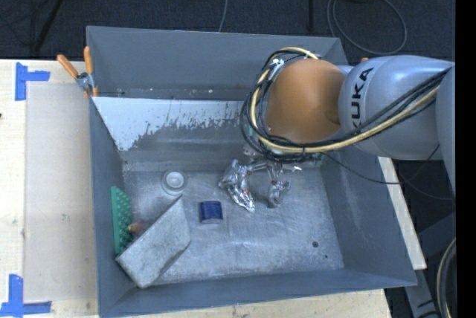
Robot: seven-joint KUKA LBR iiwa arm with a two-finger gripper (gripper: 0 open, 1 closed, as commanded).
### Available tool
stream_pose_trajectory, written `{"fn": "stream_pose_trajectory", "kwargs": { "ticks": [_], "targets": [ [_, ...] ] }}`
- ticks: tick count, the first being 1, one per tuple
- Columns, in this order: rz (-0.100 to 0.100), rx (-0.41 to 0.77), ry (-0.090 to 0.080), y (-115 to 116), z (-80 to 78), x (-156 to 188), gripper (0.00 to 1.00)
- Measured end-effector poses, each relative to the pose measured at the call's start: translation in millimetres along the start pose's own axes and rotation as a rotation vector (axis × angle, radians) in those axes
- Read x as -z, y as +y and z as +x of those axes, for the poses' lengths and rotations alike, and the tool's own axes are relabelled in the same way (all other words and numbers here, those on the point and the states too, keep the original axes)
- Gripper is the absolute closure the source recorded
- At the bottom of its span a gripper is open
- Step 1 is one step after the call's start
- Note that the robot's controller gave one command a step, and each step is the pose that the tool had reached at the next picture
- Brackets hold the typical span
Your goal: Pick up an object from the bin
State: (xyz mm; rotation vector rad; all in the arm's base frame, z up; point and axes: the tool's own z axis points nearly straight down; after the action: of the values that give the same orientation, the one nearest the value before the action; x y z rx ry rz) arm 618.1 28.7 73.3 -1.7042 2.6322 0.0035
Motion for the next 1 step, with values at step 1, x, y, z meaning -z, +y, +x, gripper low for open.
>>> {"fn": "stream_pose_trajectory", "kwargs": {
  "ticks": [1],
  "targets": [
    [-0.001,-0.003,0.002,-0.1,-1.4,0.9,0.00]
  ]
}}
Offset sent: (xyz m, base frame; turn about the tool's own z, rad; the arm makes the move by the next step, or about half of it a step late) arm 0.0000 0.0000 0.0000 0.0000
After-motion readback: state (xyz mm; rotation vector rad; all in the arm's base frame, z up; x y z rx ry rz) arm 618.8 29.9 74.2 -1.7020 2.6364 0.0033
